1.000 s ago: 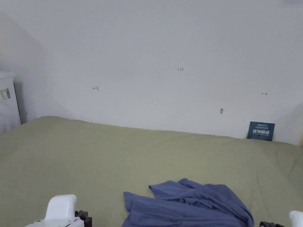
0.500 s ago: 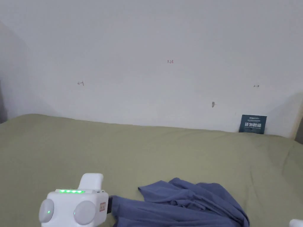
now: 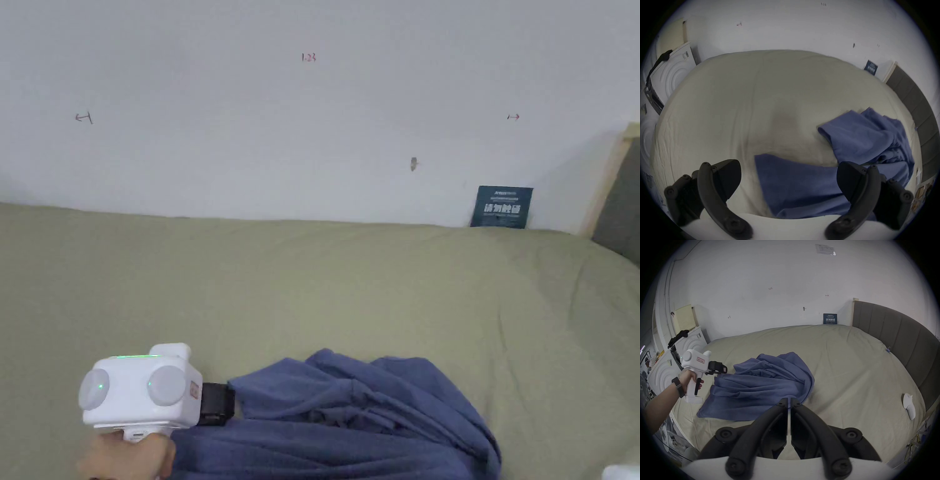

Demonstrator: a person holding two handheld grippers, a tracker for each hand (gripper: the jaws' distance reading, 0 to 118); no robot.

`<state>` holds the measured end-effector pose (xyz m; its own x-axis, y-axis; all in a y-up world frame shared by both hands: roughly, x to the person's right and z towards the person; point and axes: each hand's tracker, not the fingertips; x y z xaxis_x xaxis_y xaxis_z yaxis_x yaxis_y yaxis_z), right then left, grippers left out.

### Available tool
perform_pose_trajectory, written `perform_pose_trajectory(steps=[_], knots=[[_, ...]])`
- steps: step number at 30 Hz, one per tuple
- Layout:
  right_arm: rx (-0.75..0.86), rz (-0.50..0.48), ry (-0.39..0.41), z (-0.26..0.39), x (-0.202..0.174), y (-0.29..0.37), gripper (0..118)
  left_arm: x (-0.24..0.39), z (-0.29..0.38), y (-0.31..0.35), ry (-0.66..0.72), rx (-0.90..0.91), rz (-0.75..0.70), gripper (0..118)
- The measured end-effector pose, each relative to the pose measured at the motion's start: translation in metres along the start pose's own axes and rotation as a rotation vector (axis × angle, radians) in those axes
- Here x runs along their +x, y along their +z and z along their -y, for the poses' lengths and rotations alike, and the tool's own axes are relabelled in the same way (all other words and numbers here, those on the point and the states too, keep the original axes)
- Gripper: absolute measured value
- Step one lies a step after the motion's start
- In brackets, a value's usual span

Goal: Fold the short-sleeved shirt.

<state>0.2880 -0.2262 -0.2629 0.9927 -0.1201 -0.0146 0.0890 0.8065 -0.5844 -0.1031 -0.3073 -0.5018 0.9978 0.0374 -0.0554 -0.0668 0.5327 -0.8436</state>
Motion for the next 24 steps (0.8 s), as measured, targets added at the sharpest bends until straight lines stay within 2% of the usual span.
perform_pose_trajectory(steps=[3,4,6,8,9,10,11,12,14,15,17,21,22,23,24], knots=[[-0.008,0.015,-0.018,0.003,0.008,-0.006,6,0.016,0.016,-0.003,0.017,-0.053,0.049,115],[-0.014,0.029,-0.030,0.003,0.012,-0.008,6,0.019,0.022,0.002,0.044,-0.065,0.071,102],[-0.021,0.041,-0.046,0.003,0.020,-0.015,6,0.029,0.035,0.015,-0.013,0.036,-0.003,81],[-0.031,0.048,-0.053,-0.001,0.028,-0.024,6,0.022,0.035,0.019,0.006,0.043,0.190,5],[-0.036,0.047,-0.046,-0.004,0.032,-0.031,6,0.021,0.037,0.023,0.051,0.039,0.268,6],[-0.045,0.046,-0.033,-0.008,0.037,-0.040,6,0.022,0.040,0.026,0.073,0.051,0.250,6],[-0.060,0.051,-0.019,-0.013,0.040,-0.049,7,0.023,0.041,0.028,0.040,0.057,0.210,6],[-0.063,0.050,-0.011,-0.018,0.045,-0.059,15,0.019,0.037,0.025,0.024,0.062,0.199,6],[-0.127,-0.008,0.002,-0.028,0.057,-0.087,76,0.012,0.038,0.031,0.025,0.068,0.221,6],[-0.171,-0.021,-0.003,-0.034,0.061,-0.104,93,0.008,0.038,0.035,0.040,0.078,0.233,6],[-0.265,-0.074,-0.022,-0.043,0.068,-0.138,92,-0.001,0.034,0.035,0.068,0.096,0.249,6],[-0.386,-0.013,-0.029,-0.055,0.069,-0.203,93,-0.002,0.031,0.044,0.047,0.129,0.256,6],[-0.395,-0.015,-0.028,-0.055,0.064,-0.212,86,-0.001,0.031,0.044,0.030,0.122,0.253,6],[-0.401,-0.009,-0.035,-0.056,0.061,-0.218,67,-0.002,0.031,0.043,0.027,0.119,0.250,6],[-0.409,-0.013,-0.038,-0.057,0.058,-0.221,28,-0.002,0.031,0.040,0.027,0.116,0.250,6]])
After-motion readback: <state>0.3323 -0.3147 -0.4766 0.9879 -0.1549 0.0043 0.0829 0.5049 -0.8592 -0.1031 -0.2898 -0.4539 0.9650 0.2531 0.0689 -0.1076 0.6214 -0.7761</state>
